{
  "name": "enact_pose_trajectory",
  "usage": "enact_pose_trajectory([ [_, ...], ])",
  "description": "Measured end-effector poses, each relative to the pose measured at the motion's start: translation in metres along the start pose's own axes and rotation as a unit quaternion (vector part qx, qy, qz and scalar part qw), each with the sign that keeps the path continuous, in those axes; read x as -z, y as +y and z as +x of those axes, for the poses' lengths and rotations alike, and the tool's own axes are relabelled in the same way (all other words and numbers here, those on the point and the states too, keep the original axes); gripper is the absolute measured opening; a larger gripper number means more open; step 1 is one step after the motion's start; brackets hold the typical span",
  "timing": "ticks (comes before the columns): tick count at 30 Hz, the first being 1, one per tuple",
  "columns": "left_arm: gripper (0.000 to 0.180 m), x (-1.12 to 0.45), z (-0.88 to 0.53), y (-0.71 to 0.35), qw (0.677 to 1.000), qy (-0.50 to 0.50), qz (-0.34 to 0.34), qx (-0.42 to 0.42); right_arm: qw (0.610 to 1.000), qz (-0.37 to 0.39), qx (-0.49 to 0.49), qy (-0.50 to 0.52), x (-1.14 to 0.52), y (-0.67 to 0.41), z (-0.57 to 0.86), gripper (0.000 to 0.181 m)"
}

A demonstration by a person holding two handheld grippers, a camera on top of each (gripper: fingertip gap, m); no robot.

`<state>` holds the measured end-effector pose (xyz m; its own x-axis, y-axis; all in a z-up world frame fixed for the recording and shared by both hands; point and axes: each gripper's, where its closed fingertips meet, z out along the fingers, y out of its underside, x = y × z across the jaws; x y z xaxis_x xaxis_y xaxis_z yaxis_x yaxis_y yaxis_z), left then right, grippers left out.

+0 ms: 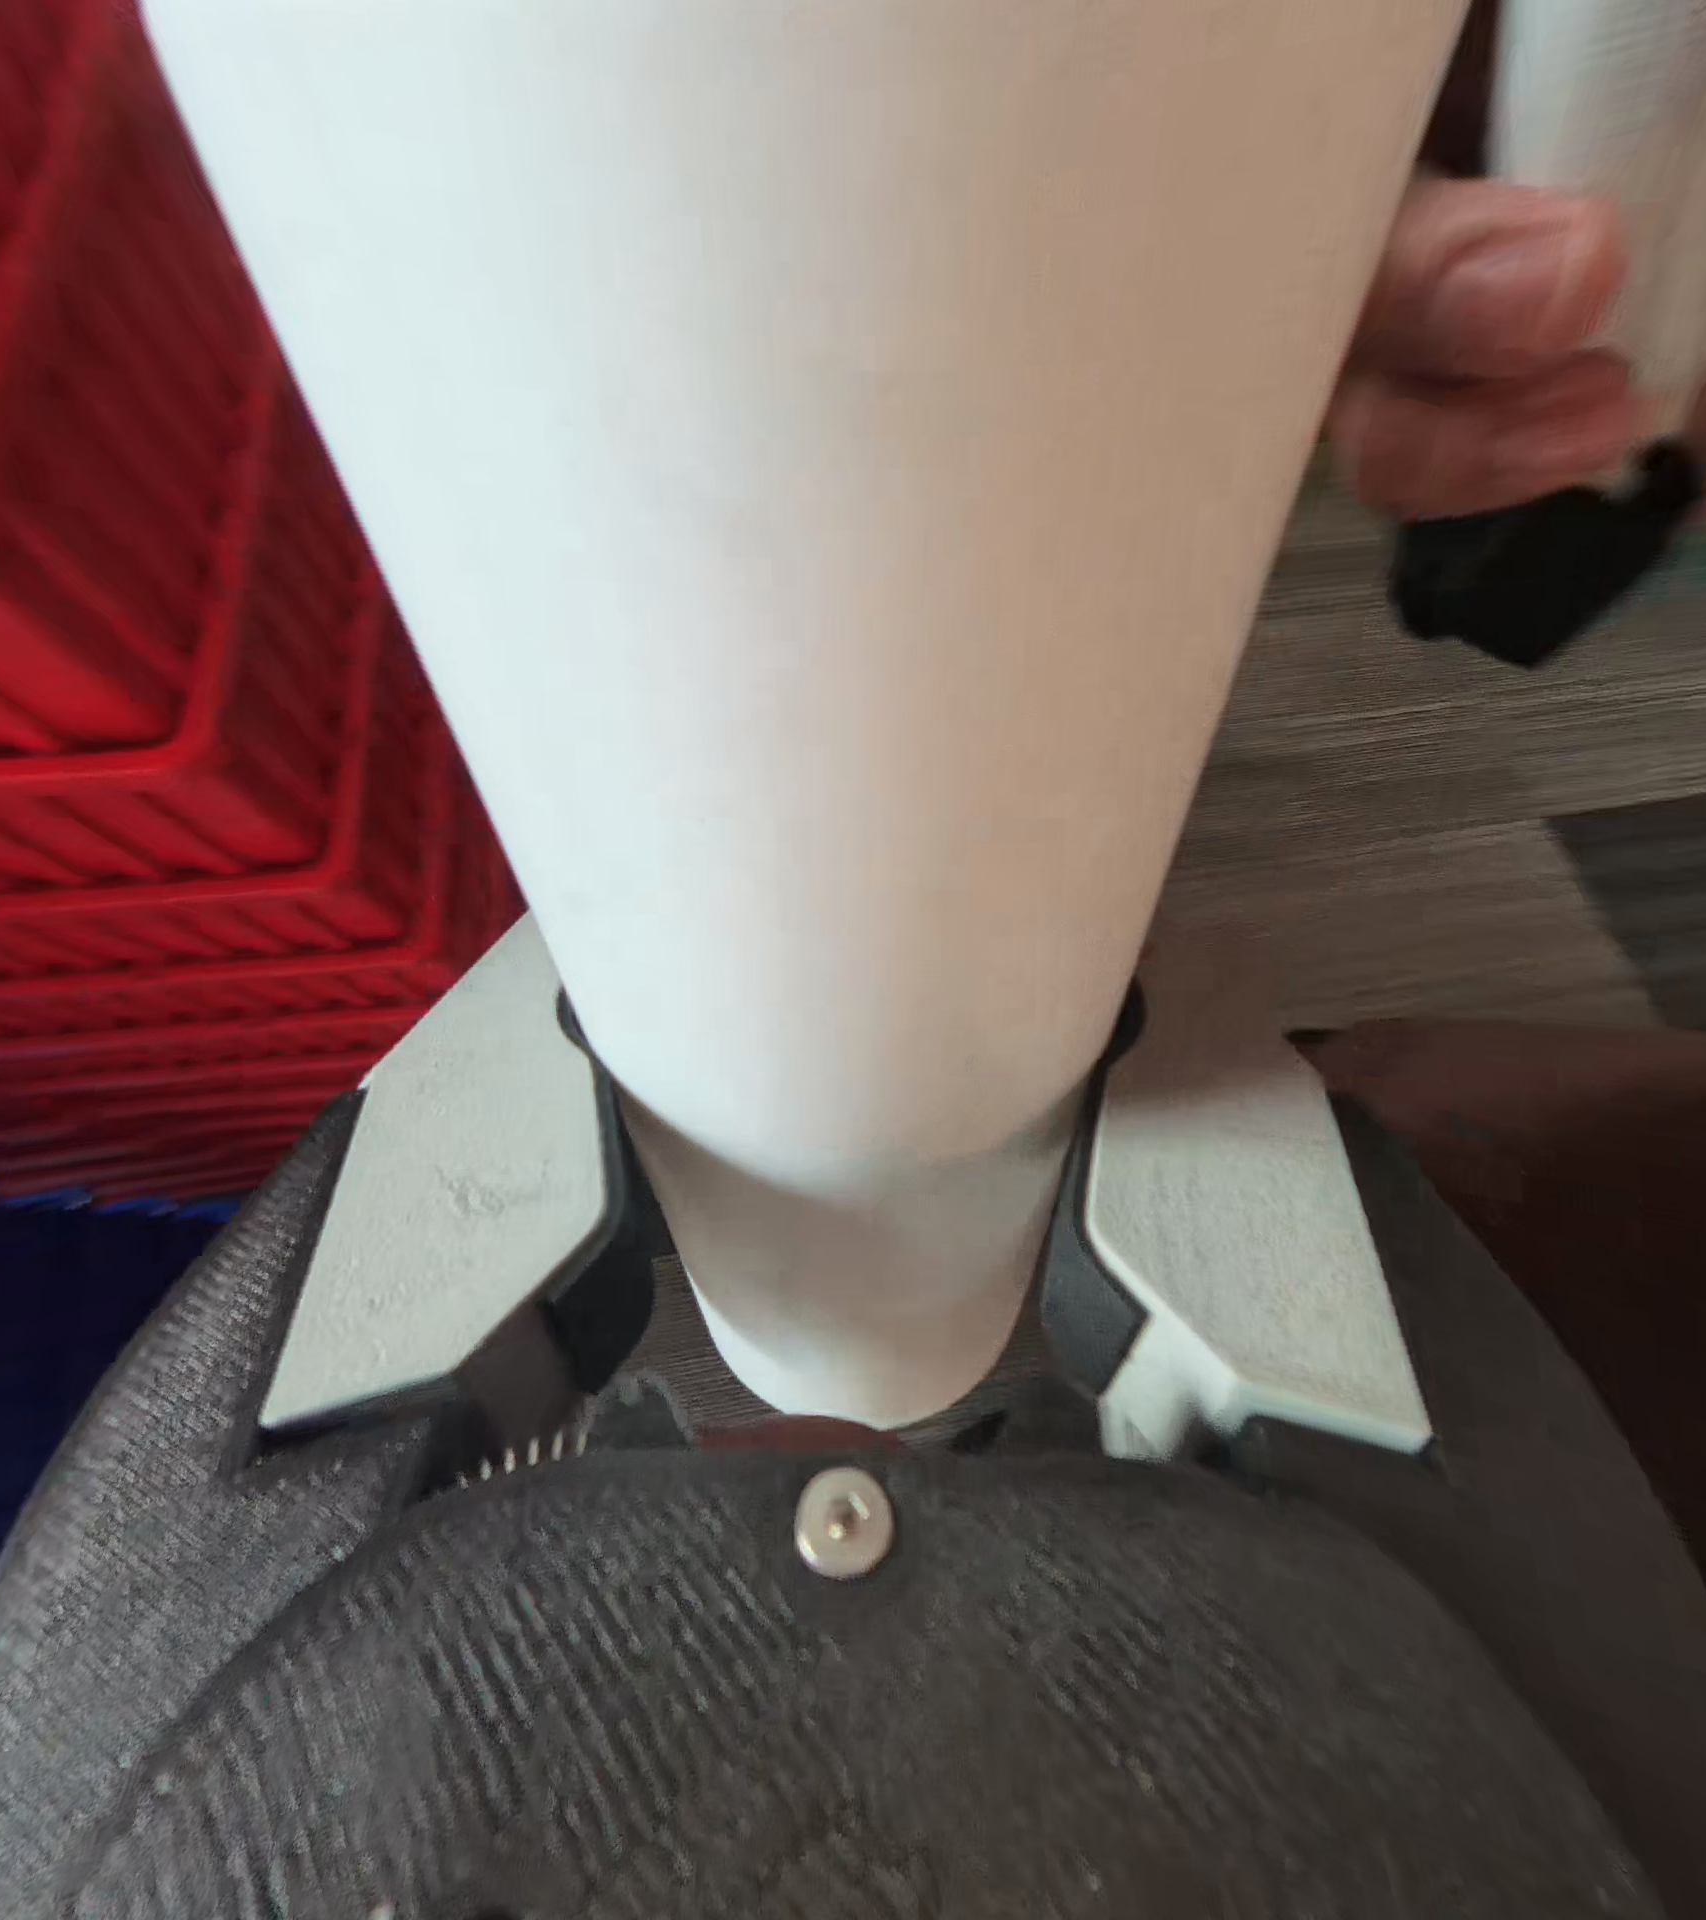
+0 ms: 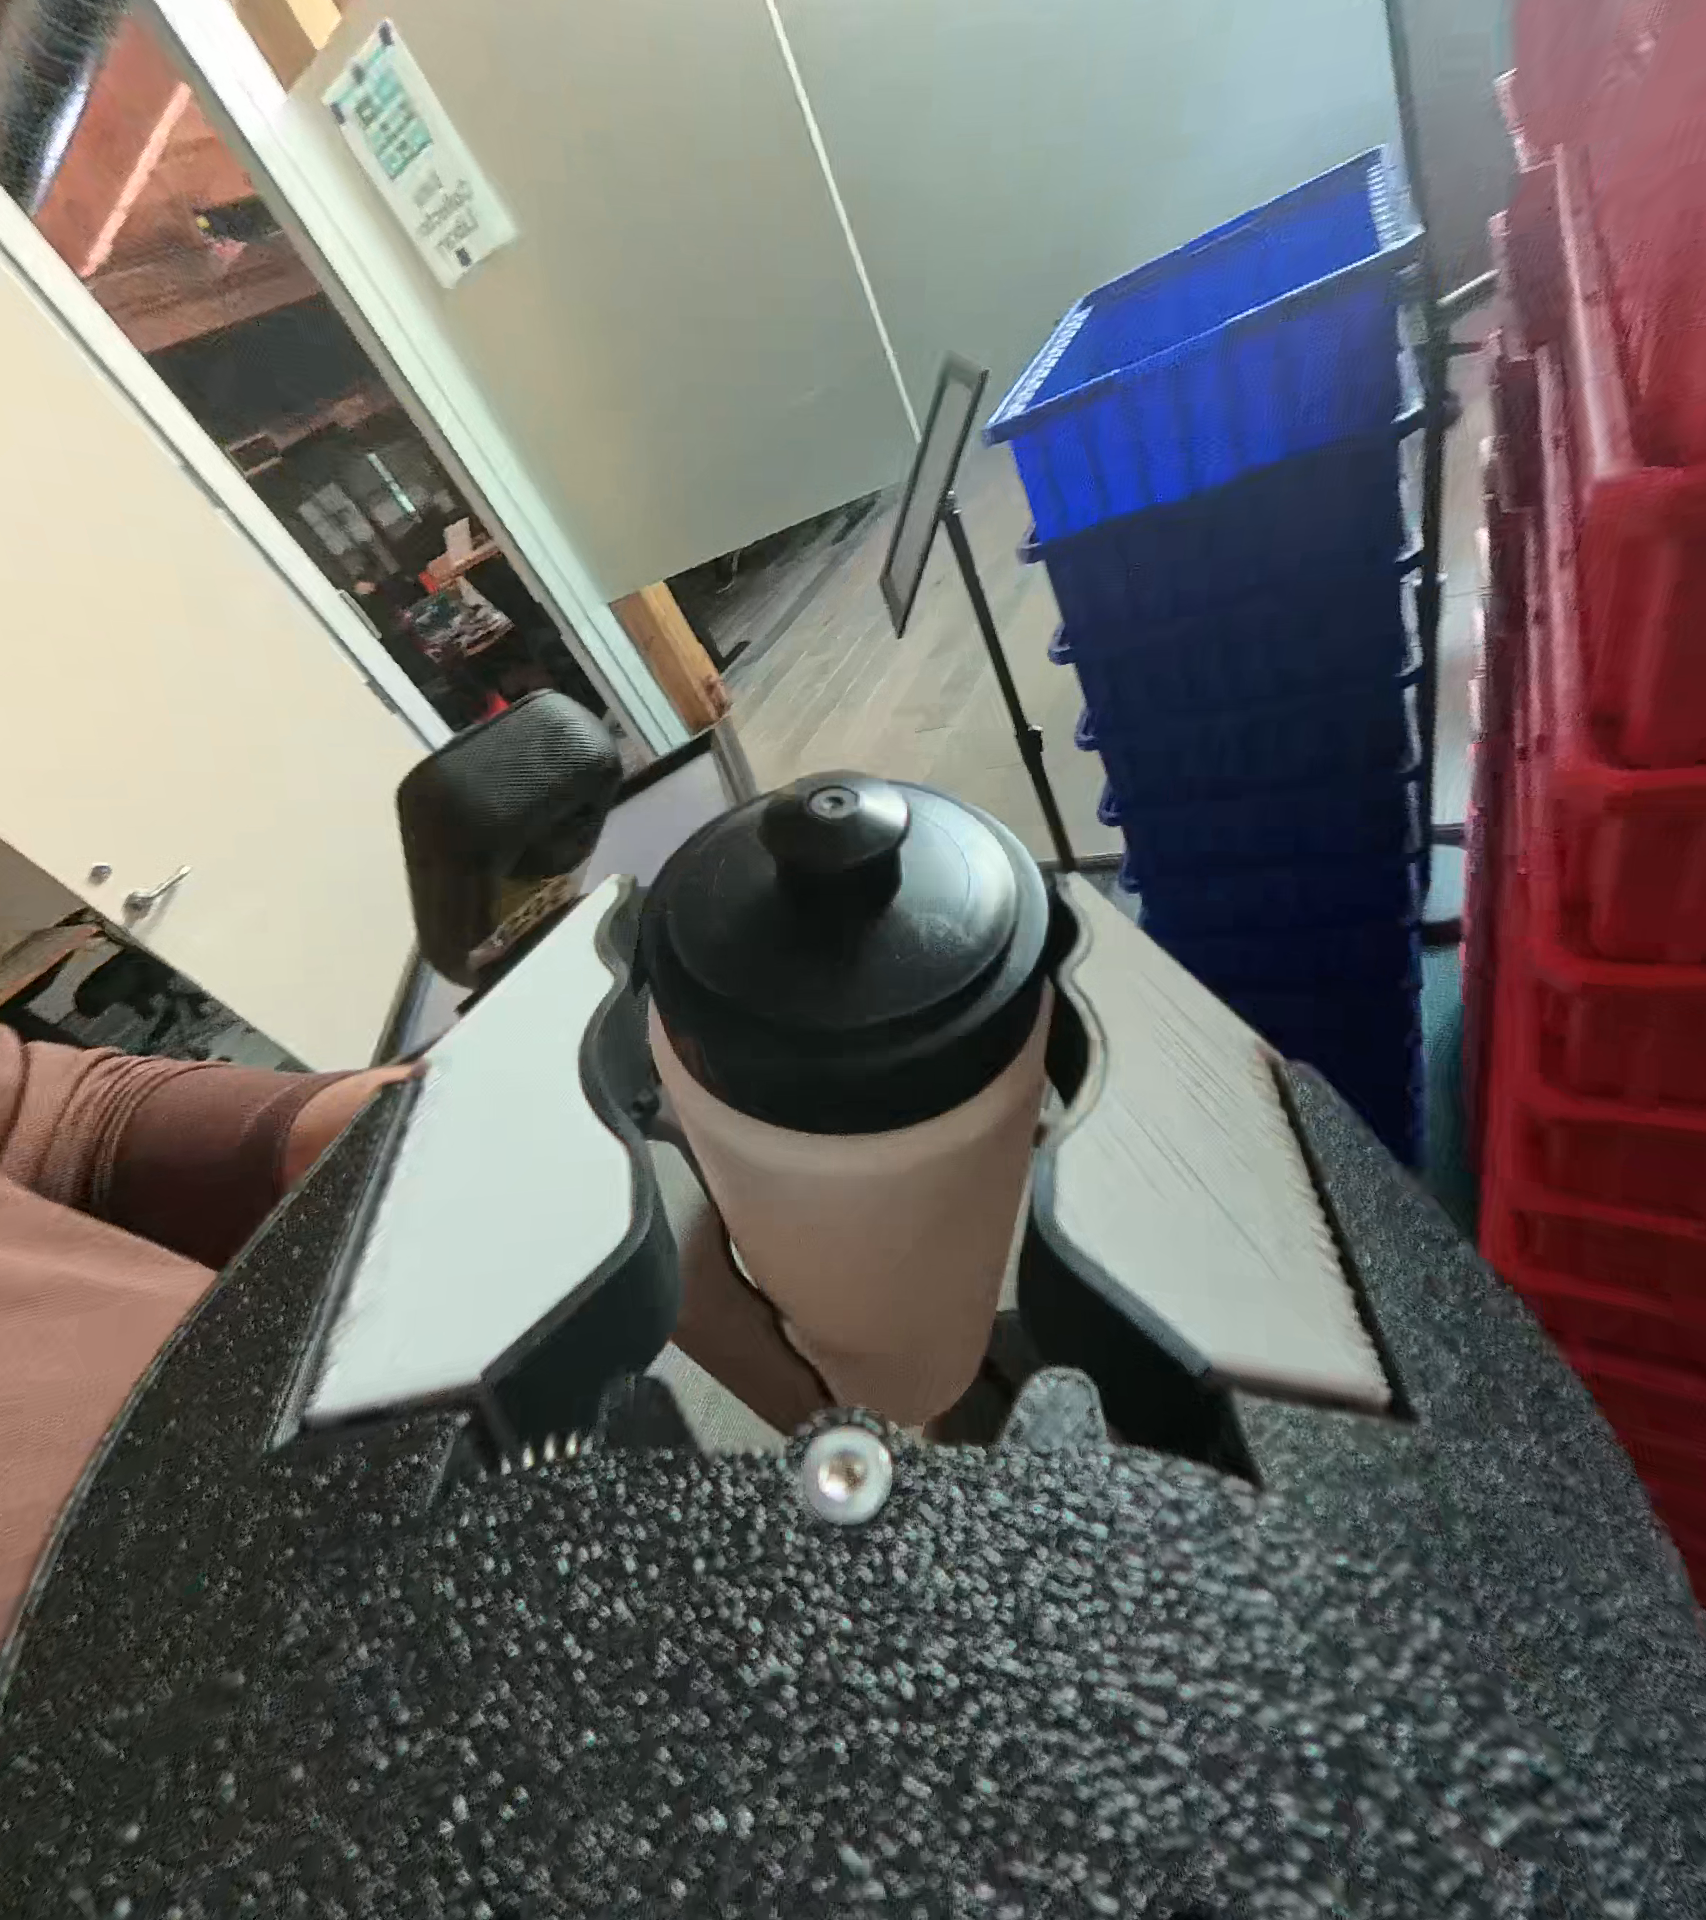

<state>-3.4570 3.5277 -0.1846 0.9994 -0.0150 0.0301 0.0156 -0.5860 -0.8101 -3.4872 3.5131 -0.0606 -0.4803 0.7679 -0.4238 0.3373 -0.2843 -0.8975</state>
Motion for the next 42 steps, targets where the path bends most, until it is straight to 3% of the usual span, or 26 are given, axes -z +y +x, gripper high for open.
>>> enact_pose_trajectory([
  [2,0.097,-0.003,-0.021,0.006,0.997,-0.076,-0.009,-0.025,0.997,0.020,-0.015,0.069,-0.004,0.004,0.012,0.075],
  [5,0.097,-0.001,-0.005,0.000,1.000,-0.012,0.029,0.004,0.996,0.037,-0.006,0.086,-0.006,0.001,0.006,0.075],
  [9,0.098,0.024,0.035,-0.021,0.977,0.177,0.094,0.072,0.999,0.023,0.032,-0.037,0.005,-0.012,-0.024,0.069],
  [15,0.097,0.038,0.068,-0.020,0.954,0.287,0.068,0.042,0.986,-0.016,0.010,-0.167,0.013,-0.013,-0.037,0.076],
  [17,0.097,0.039,0.075,-0.020,0.949,0.304,0.066,0.045,0.976,-0.023,-0.012,-0.216,0.015,-0.011,-0.047,0.071],
  [20,0.098,0.027,0.057,-0.020,0.966,0.244,0.060,0.061,0.985,0.008,-0.019,-0.174,0.011,-0.014,-0.034,0.071],
  [24,0.097,0.005,-0.009,-0.003,0.997,0.022,0.016,0.076,0.998,0.057,-0.033,-0.007,0.004,-0.011,0.005,0.061],
  [26,0.097,0.006,-0.026,0.002,0.999,-0.030,0.009,0.044,0.996,0.081,-0.012,0.045,0.004,-0.007,0.008,0.054],
  [29,0.098,0.011,0.000,-0.006,0.994,0.072,0.041,0.078,0.995,0.089,0.029,0.041,0.006,-0.008,-0.001,0.053],
  [34,0.097,0.038,0.050,-0.027,0.942,0.291,0.087,0.142,0.991,0.045,-0.011,-0.123,0.021,-0.015,-0.022,0.073],
  [38,0.097,0.050,0.078,-0.034,0.912,0.376,0.087,0.139,0.984,0.012,-0.028,-0.173,0.020,-0.017,-0.023,0.094],
  [42,0.097,0.043,0.084,-0.030,0.925,0.358,0.067,0.113,0.965,-0.027,-0.072,-0.249,0.015,-0.013,-0.039,0.079],
])
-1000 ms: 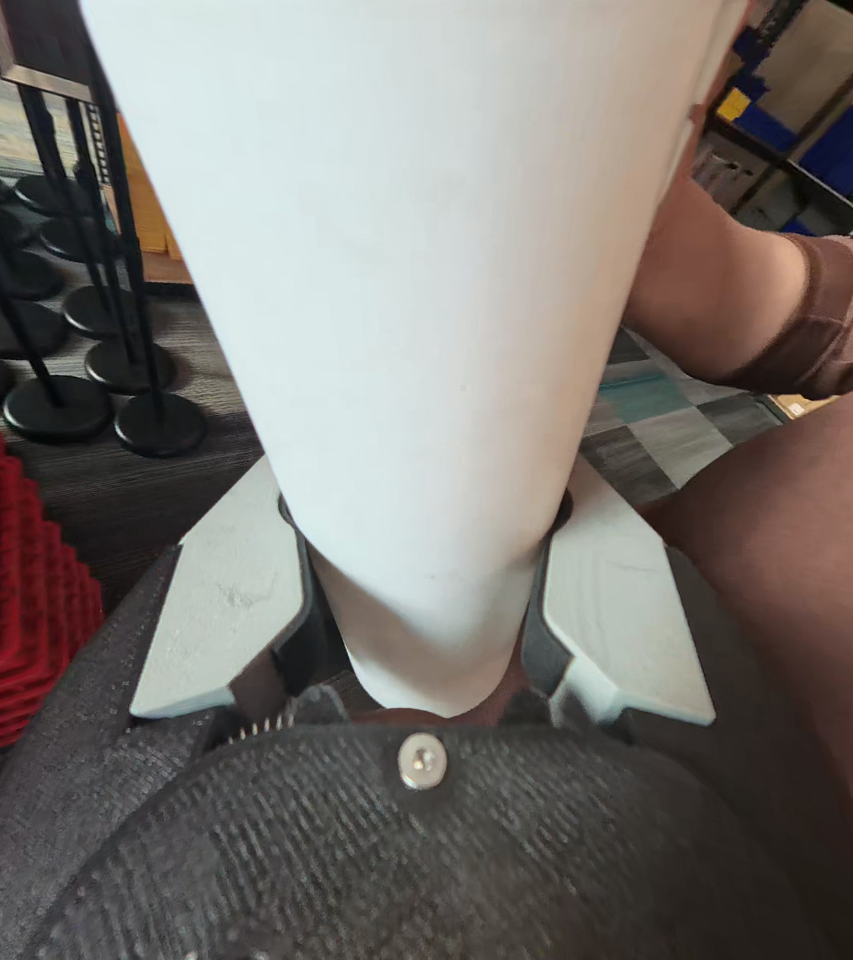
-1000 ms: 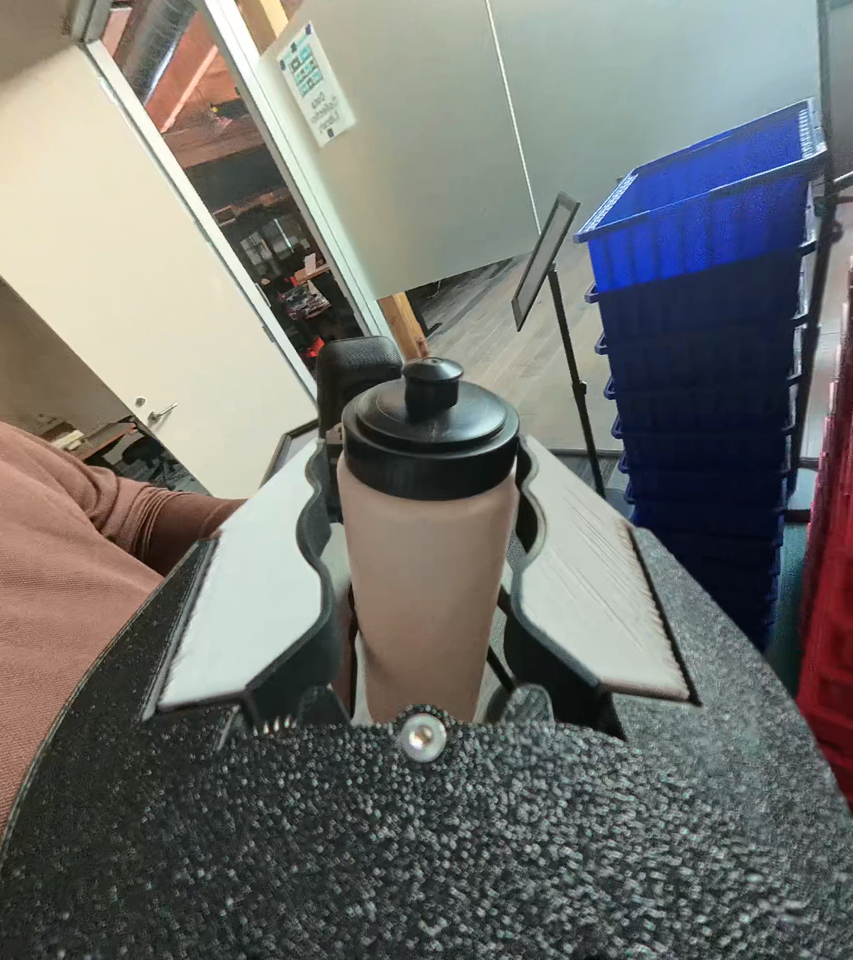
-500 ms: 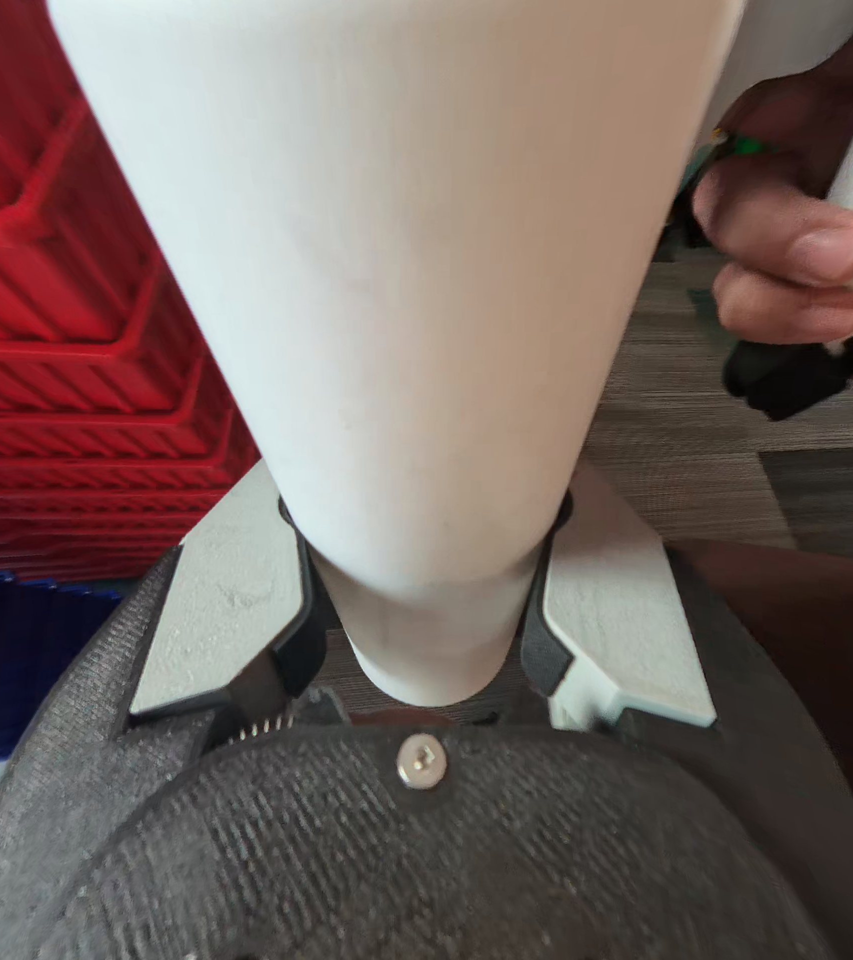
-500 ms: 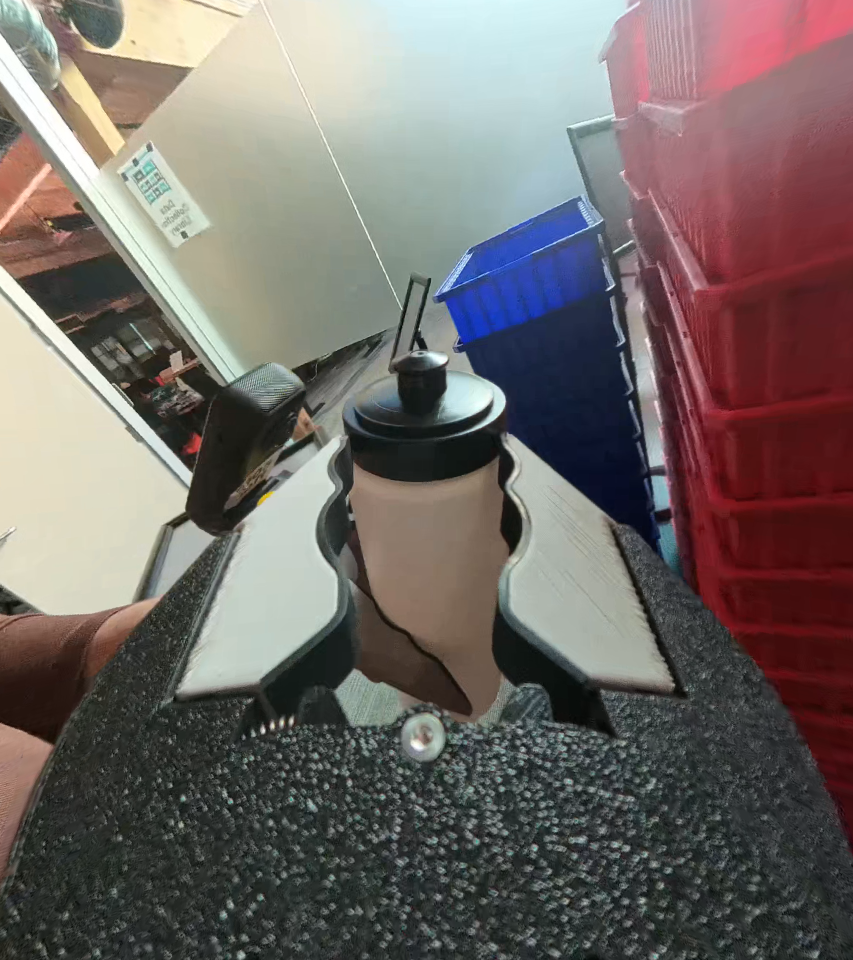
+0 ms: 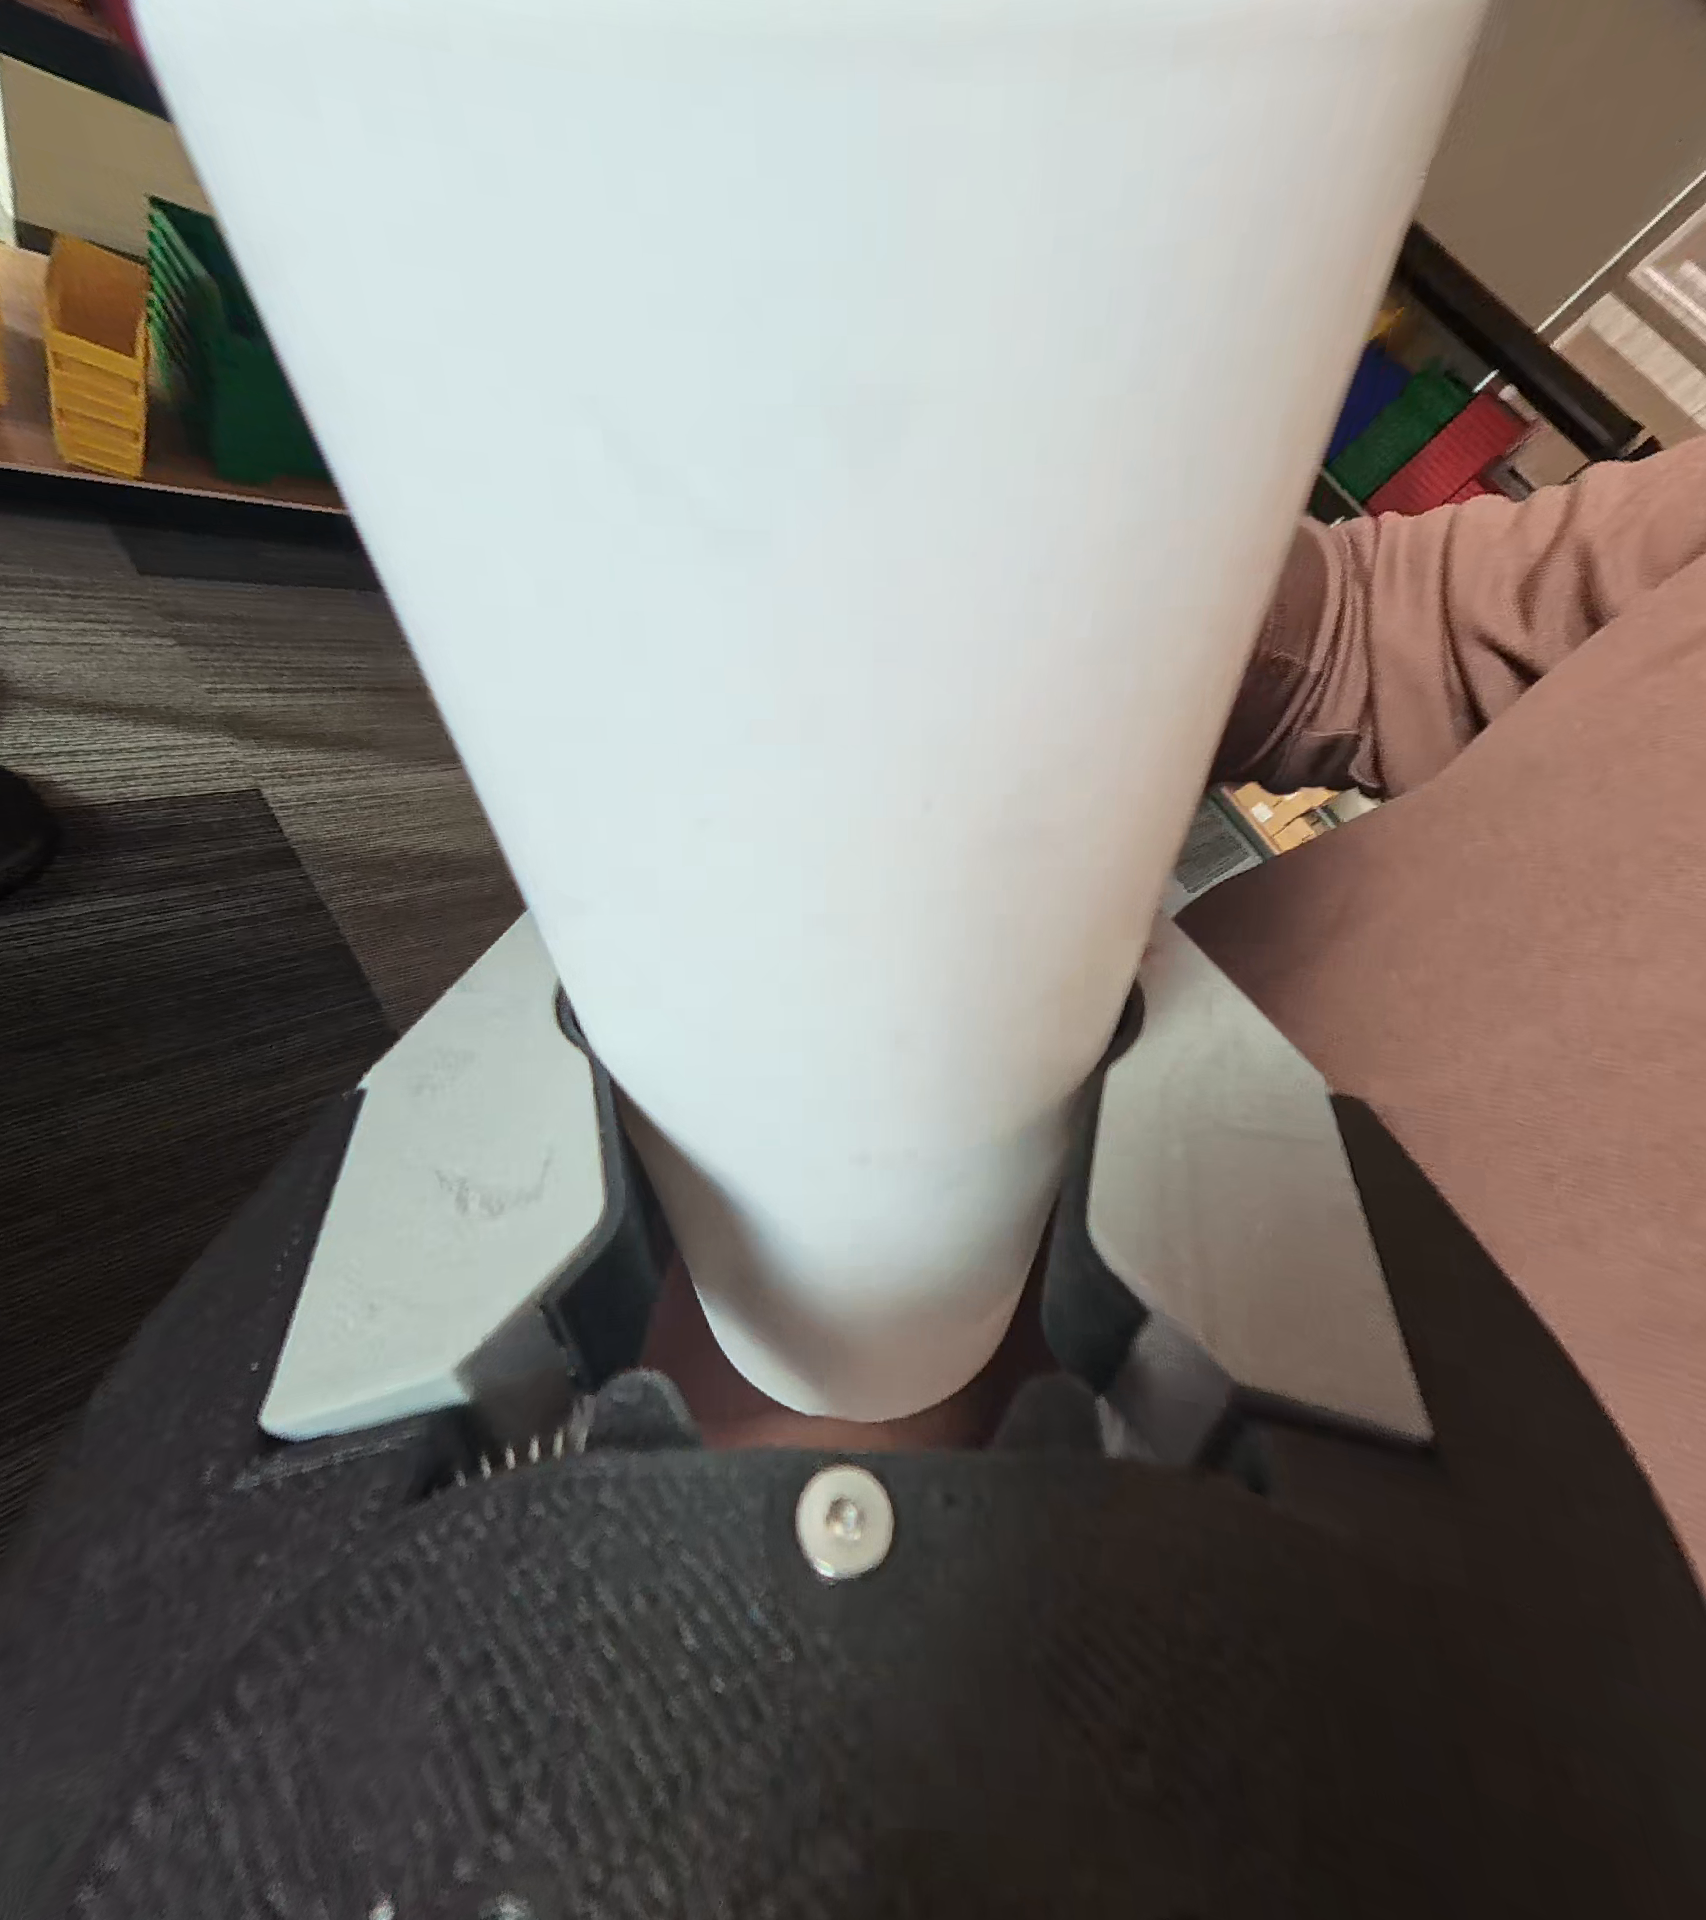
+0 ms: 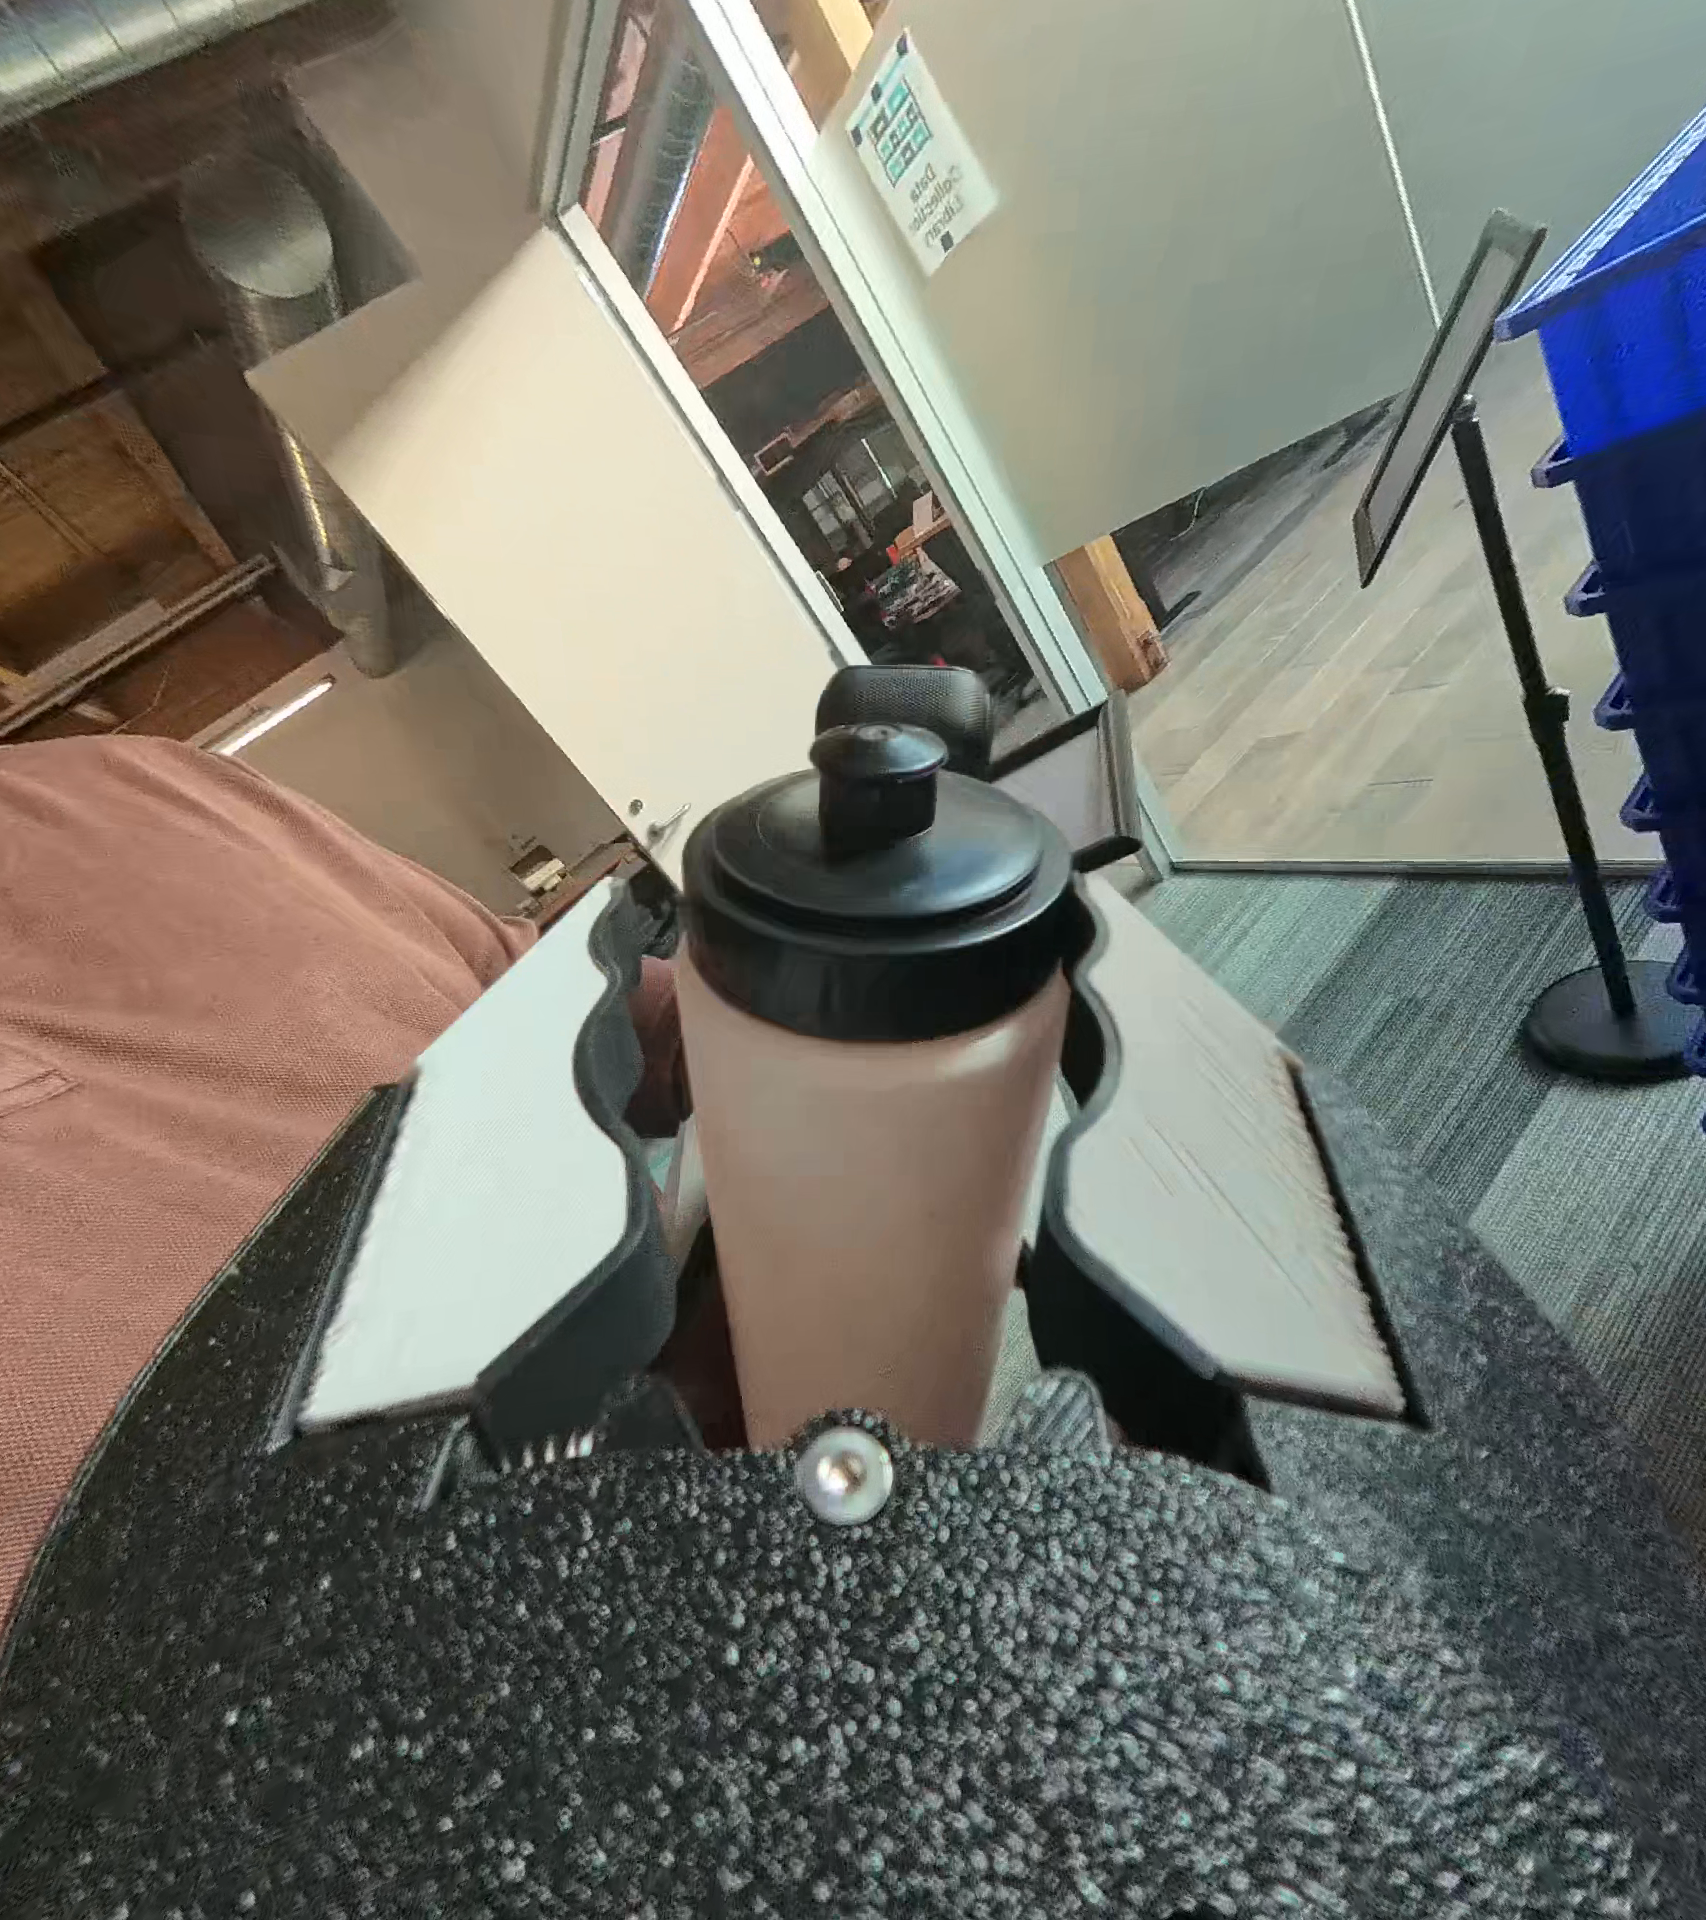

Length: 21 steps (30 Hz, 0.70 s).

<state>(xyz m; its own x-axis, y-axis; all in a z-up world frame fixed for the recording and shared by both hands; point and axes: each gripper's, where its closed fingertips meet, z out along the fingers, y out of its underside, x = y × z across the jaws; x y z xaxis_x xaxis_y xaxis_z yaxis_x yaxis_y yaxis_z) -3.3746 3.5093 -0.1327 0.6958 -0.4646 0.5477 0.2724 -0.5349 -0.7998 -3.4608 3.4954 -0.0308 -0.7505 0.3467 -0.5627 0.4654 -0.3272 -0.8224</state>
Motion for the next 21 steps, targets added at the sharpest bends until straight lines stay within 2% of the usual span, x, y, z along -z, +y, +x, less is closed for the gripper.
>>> enact_pose_trajectory([
  [5,0.097,0.000,-0.012,0.004,0.999,-0.051,-0.006,-0.015,1.000,0.005,0.017,0.003,-0.004,0.002,0.005,0.074],
  [8,0.097,0.012,-0.033,0.005,0.993,-0.116,-0.003,-0.022,0.997,0.017,0.045,0.058,-0.006,-0.001,0.014,0.070],
  [11,0.097,0.037,-0.066,0.005,0.972,-0.232,-0.017,-0.037,0.988,0.027,0.076,0.128,-0.010,-0.006,0.028,0.065],
  [13,0.096,0.058,-0.088,0.005,0.946,-0.318,-0.029,-0.049,0.980,0.033,0.102,0.166,-0.015,-0.009,0.035,0.062],
  [15,0.096,0.070,-0.094,0.002,0.936,-0.347,-0.023,-0.055,0.973,0.045,0.121,0.191,-0.020,-0.013,0.037,0.060],
  [18,0.097,0.069,-0.083,-0.001,0.951,-0.306,-0.005,-0.048,0.974,0.056,0.120,0.184,-0.026,-0.017,0.034,0.059],
  [21,0.097,0.056,-0.051,-0.002,0.981,-0.192,0.016,-0.023,0.984,0.044,0.125,0.120,-0.024,-0.018,0.017,0.062],
])
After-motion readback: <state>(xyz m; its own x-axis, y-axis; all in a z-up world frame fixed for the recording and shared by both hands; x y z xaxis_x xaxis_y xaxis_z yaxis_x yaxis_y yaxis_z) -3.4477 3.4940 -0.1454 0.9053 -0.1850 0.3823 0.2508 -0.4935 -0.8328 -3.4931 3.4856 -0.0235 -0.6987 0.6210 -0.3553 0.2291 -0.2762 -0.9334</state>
